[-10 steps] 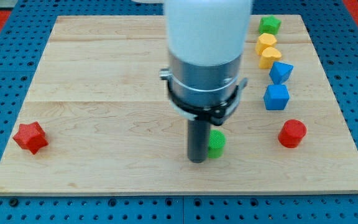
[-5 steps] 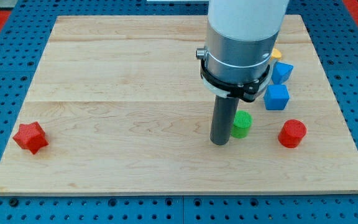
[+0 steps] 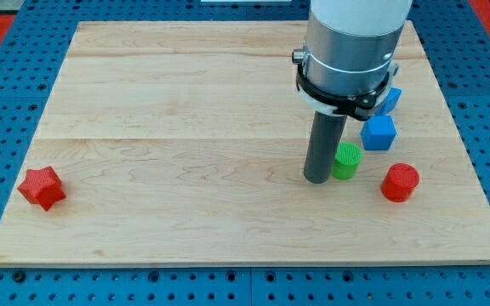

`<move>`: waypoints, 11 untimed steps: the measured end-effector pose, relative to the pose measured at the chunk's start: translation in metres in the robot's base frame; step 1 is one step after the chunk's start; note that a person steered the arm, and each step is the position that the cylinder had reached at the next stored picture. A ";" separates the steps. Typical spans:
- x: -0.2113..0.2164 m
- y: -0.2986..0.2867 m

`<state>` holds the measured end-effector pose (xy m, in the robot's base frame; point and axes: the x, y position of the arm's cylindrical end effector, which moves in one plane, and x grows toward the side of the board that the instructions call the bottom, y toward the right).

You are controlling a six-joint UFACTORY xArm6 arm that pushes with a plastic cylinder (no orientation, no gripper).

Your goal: Push the green circle closer to red circle

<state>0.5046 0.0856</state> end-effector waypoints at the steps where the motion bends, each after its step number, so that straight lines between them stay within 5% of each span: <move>1: -0.007 -0.003; 11: -0.014 0.012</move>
<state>0.4911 0.0975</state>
